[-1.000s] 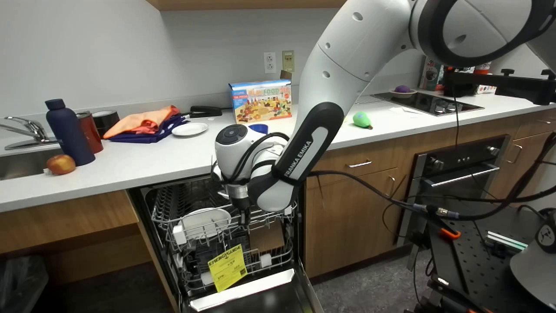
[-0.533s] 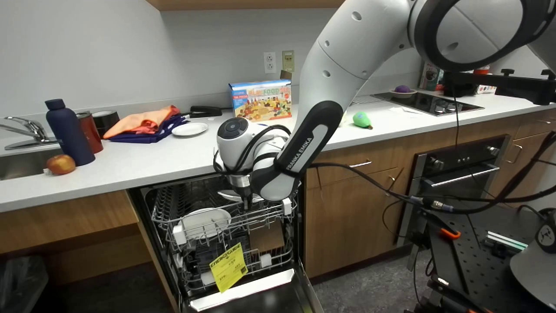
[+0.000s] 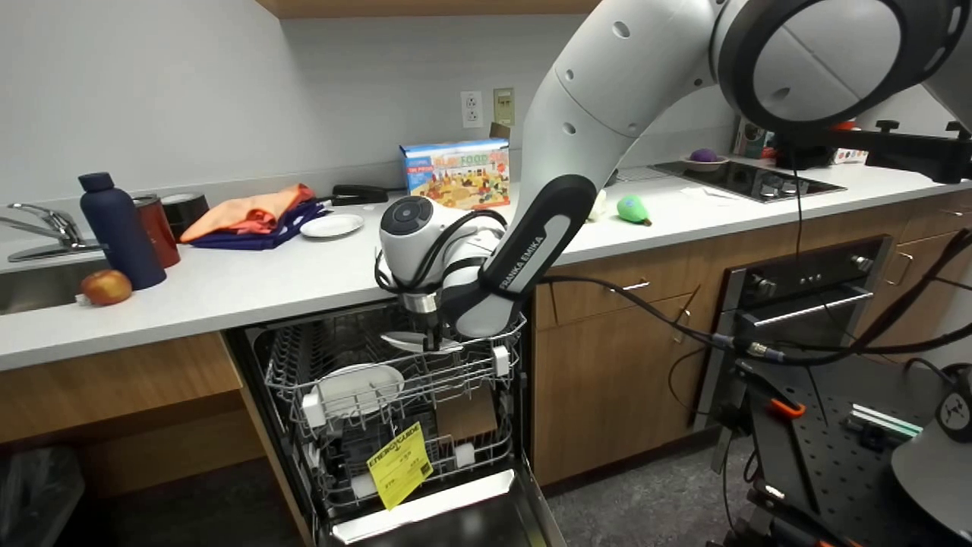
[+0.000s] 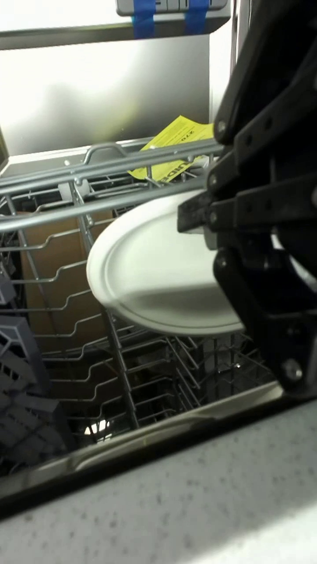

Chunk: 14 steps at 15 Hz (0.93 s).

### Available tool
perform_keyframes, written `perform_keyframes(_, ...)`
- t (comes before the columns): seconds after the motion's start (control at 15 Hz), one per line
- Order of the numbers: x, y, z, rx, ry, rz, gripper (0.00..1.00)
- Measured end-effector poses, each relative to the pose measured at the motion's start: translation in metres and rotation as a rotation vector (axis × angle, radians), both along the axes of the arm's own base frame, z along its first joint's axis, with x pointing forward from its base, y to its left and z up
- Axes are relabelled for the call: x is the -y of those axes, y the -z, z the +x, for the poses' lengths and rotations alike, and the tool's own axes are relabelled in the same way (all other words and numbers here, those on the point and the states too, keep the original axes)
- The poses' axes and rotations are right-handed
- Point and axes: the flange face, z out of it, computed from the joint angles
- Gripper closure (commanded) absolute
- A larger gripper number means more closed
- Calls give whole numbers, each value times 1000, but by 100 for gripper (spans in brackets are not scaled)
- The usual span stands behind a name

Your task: Close the top drawer of the dishwasher

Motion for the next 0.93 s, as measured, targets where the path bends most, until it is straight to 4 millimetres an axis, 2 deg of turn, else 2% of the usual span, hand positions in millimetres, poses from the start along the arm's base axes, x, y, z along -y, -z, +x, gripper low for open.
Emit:
perform_keyframes(0.2,18,-6,4,18,30,-23,100)
perform_keyframes(0.4,21,-8,5,24,37,-25,100)
perform_keyframes(0.67,-5,-15,9,40,15,18,100)
perform_keyframes(0.93,-38,-44,15,82,-5,84,100)
